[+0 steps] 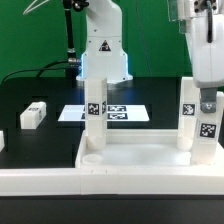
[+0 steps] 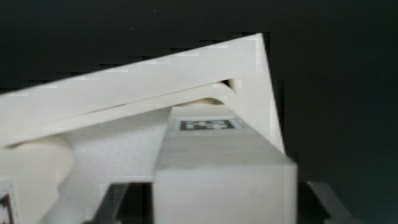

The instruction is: Assemble desk

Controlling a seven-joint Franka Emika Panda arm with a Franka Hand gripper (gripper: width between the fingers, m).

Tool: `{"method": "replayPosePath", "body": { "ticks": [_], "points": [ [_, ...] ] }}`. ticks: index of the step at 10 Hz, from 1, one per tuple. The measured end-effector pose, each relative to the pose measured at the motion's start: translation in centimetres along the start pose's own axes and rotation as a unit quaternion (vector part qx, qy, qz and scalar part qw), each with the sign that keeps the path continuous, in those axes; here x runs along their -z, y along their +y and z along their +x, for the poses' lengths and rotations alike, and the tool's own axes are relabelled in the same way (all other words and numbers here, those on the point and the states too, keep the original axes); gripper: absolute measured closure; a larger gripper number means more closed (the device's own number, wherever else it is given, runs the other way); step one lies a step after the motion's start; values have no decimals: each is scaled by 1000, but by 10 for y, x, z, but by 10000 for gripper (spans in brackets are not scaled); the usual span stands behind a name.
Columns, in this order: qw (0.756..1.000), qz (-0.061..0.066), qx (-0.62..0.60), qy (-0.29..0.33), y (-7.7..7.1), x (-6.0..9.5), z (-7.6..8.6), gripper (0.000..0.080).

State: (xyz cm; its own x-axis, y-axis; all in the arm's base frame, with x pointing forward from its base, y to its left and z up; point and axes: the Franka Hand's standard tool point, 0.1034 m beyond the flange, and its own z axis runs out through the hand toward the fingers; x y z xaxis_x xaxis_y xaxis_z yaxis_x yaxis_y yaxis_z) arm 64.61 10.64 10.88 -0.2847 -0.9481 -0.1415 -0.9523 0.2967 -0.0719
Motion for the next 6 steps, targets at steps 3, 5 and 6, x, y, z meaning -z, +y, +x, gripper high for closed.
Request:
{"method": "replayPosePath", "body": {
  "ticks": [3,5,6],
  "points": [
    [975,9,221,11,1,1,-11,186],
    [952,30,303,18,12,-4,-17,153],
    [941,28,336,19,12,-4,-15,153]
  ]
}}
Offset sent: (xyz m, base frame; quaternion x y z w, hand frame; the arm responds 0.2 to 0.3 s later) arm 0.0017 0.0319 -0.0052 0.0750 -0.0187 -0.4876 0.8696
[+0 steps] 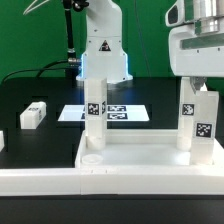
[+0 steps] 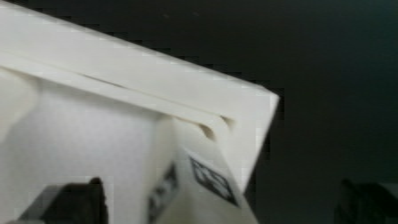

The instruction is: Assemble desk

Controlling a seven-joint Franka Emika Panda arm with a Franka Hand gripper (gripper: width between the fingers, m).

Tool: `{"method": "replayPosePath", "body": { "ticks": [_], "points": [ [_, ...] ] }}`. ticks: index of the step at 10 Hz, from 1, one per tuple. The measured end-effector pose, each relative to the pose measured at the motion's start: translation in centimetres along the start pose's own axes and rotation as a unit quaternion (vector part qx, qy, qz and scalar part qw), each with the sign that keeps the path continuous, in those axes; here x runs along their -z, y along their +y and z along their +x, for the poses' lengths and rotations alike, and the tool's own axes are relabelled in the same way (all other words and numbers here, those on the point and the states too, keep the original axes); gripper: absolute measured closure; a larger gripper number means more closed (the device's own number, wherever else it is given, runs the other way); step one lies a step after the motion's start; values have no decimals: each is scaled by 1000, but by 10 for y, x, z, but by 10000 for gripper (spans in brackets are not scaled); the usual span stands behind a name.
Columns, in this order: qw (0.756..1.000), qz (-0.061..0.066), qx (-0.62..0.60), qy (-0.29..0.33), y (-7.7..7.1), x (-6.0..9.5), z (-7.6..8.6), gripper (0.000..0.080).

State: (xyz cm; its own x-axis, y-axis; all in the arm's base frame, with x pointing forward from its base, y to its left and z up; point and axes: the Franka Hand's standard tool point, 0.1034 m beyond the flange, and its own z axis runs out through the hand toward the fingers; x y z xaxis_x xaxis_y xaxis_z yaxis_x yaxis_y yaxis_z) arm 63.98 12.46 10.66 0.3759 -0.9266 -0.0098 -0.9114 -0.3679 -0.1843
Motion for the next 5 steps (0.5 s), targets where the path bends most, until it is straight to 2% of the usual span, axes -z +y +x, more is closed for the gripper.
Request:
{"method": "replayPosePath", "body": {
  "ticks": [3,4,5],
  "points": [
    [996,-1,87,1,1,0,2,150],
    [974,-26,225,1,3,1,7,150],
    [957,-32,289,-5,-1,2,14,150]
  ]
}}
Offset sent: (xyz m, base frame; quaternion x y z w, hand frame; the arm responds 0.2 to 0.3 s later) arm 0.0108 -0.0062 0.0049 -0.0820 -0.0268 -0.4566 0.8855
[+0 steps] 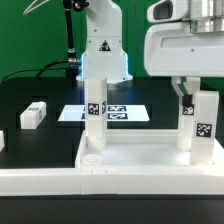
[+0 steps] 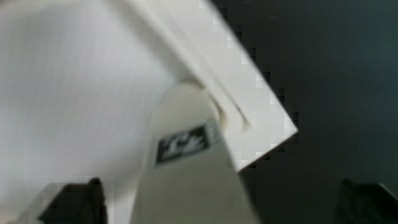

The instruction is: Assemble desk

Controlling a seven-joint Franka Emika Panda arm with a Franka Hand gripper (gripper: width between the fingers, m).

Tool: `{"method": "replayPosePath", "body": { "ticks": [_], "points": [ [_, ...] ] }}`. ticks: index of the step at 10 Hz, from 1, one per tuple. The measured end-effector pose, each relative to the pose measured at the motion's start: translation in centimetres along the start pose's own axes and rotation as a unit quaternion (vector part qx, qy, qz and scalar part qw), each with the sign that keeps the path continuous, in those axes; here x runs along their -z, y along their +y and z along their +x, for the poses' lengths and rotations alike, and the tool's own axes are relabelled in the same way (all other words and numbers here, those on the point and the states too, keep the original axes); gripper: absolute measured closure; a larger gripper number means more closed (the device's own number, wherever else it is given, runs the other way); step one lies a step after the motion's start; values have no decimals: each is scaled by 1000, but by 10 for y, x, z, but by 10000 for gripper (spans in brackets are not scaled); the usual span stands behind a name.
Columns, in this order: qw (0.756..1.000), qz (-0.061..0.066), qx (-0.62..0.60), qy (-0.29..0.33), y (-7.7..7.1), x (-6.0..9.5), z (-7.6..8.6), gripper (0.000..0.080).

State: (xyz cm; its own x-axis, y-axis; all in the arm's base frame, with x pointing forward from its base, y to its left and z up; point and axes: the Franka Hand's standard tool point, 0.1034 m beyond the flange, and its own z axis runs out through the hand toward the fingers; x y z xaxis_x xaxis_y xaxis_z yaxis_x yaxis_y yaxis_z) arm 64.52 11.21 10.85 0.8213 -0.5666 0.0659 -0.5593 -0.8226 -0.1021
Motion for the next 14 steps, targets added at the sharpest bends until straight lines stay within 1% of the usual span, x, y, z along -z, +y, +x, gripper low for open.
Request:
{"method": "replayPosePath", "body": {
  "ticks": [2,4,5,6,7,8,9,10,12,13,14],
  "points": [
    [1000,1,-12,3,0,-2,-1,150],
    [1000,1,-25,3,0,-2,0,408],
    [998,-2,-62,1,3,-3,0,408],
    [994,-3,-108,1,5,-3,0,504],
    [989,-3,-145,1,5,-3,0,504],
    [973,-7,-232,-3,6,-3,0,504],
    [949,-16,-314,-12,4,-2,-3,506],
    [915,-20,-403,-19,3,-1,-3,506],
    [835,0,-548,-42,4,-3,5,506],
    [812,3,-581,-46,5,-3,6,506],
    [801,2,-597,-44,7,-3,8,505]
  ]
}}
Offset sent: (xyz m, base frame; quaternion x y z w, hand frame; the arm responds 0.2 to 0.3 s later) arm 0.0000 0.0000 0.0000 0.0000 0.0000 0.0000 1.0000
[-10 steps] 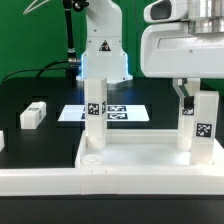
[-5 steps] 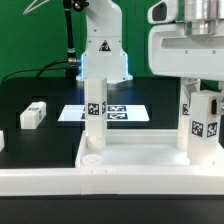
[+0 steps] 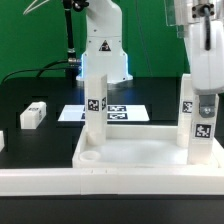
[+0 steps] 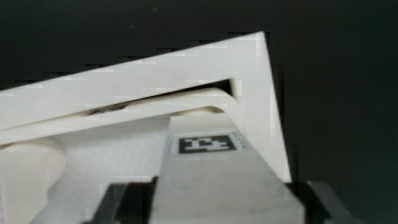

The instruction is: Assemble desk

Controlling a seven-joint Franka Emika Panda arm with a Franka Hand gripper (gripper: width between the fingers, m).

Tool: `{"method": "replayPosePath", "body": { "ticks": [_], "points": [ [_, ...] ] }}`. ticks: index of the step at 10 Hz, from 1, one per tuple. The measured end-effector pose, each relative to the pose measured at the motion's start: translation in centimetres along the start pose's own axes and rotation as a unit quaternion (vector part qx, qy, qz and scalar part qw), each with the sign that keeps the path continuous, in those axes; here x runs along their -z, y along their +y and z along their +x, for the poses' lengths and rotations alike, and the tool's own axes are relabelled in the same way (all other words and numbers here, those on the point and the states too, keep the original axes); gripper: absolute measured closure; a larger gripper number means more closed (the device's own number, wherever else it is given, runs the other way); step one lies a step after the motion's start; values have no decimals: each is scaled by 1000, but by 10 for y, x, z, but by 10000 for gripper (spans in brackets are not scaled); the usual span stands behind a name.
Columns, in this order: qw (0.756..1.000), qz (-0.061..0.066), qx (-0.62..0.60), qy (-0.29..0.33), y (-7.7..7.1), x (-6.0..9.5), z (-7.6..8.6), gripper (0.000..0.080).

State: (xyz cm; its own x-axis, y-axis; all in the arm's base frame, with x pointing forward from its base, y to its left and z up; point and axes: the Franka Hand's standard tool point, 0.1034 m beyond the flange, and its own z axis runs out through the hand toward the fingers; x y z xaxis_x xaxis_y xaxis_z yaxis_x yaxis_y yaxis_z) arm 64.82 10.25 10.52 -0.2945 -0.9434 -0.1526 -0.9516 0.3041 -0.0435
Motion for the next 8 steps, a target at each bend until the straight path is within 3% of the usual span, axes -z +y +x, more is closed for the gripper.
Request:
{"method": "replayPosePath", "body": {
  "ticks": [3,4,5,6,7,8],
  "points": [
    [999,3,-36,8,-1,1,4,505],
    [999,2,-35,9,-1,0,4,453],
    [999,3,-34,9,-1,0,4,256],
    [999,5,-32,7,-2,3,3,256],
    [1000,14,-25,-2,-6,19,-3,173],
    [999,23,-19,-13,-8,40,-4,173]
  ]
}}
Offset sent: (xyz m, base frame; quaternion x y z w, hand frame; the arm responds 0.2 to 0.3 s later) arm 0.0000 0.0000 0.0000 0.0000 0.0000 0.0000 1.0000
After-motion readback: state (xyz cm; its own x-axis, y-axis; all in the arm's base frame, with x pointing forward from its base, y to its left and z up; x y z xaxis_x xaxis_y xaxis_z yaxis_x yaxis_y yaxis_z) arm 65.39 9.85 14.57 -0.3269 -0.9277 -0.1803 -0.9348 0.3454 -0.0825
